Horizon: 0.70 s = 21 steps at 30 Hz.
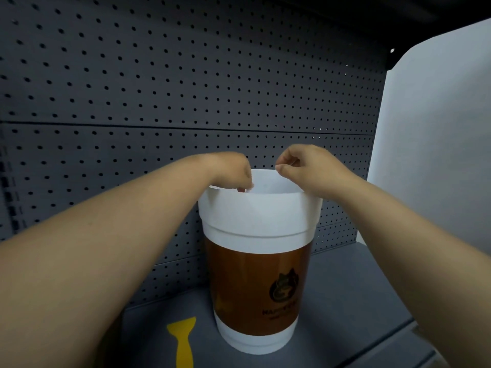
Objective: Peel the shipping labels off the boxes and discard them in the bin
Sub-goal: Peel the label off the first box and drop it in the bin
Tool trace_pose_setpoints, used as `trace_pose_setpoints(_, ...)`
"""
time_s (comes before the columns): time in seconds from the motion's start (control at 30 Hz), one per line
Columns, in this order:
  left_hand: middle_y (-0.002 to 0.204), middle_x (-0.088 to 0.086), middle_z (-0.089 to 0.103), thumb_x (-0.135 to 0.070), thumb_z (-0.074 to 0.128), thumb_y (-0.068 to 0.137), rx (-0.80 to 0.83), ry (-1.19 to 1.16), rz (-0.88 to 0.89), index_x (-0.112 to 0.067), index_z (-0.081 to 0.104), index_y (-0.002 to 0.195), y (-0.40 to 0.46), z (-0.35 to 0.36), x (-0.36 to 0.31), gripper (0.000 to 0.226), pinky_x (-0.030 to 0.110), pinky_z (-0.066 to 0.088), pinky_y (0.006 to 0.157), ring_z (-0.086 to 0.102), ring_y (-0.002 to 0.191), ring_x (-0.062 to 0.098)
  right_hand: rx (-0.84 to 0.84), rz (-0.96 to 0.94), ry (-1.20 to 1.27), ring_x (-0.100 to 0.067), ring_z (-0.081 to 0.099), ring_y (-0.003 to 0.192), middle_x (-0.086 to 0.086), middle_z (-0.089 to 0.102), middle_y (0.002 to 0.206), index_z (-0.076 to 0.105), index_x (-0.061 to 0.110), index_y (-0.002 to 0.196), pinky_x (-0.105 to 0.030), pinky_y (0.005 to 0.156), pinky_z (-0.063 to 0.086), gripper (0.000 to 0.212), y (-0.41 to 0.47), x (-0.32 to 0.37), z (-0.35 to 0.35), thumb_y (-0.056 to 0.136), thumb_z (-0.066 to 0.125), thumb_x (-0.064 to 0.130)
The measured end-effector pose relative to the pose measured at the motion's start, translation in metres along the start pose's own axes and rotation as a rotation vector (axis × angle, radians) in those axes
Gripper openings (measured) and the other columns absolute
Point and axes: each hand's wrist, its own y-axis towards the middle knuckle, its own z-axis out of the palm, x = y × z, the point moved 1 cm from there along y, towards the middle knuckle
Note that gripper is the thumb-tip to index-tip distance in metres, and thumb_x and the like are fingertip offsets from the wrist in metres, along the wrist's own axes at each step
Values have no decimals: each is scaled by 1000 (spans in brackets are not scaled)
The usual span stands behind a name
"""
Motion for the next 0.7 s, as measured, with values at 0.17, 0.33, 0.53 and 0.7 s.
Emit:
trace_pose_setpoints(0.17,99,-4,70,-19,62,85,-4,-17,38,-23,70,85,-3,-3,2,9,21,46,66,61,86,11,1,-11,-18,3,51,75,20,52,81,58,28,88,-16,57,38,7,0,5,1,88,53,32)
trace_pose_setpoints(0.33,93,-4,67,-20,62,84,3,-70,28,-23,68,84,-7,-6,5,6,27,49,78,60,89,14,1,-18,-46,-6,52,77,14,54,84,60,25,89,-14,59,38,9,-1,10,0,88,53,31)
trace_pose_setpoints(0.53,97,3,62,-32,53,88,66,17,-18,-11,66,91,-8,-3,4,25,30,41,79,54,85,21,0,1,-36,-9,54,80,17,55,81,61,25,87,-16,61,40,10,-3,13,-1,88,53,31)
trace_pose_setpoints(0.7,87,-3,59,-29,58,87,23,-44,41,-21,55,75,-11,-5,9,15,24,40,65,53,79,14,-13,-11,-28,-3,52,74,18,54,77,59,28,81,-17,58,38,8,-5,19,-3,87,53,30)
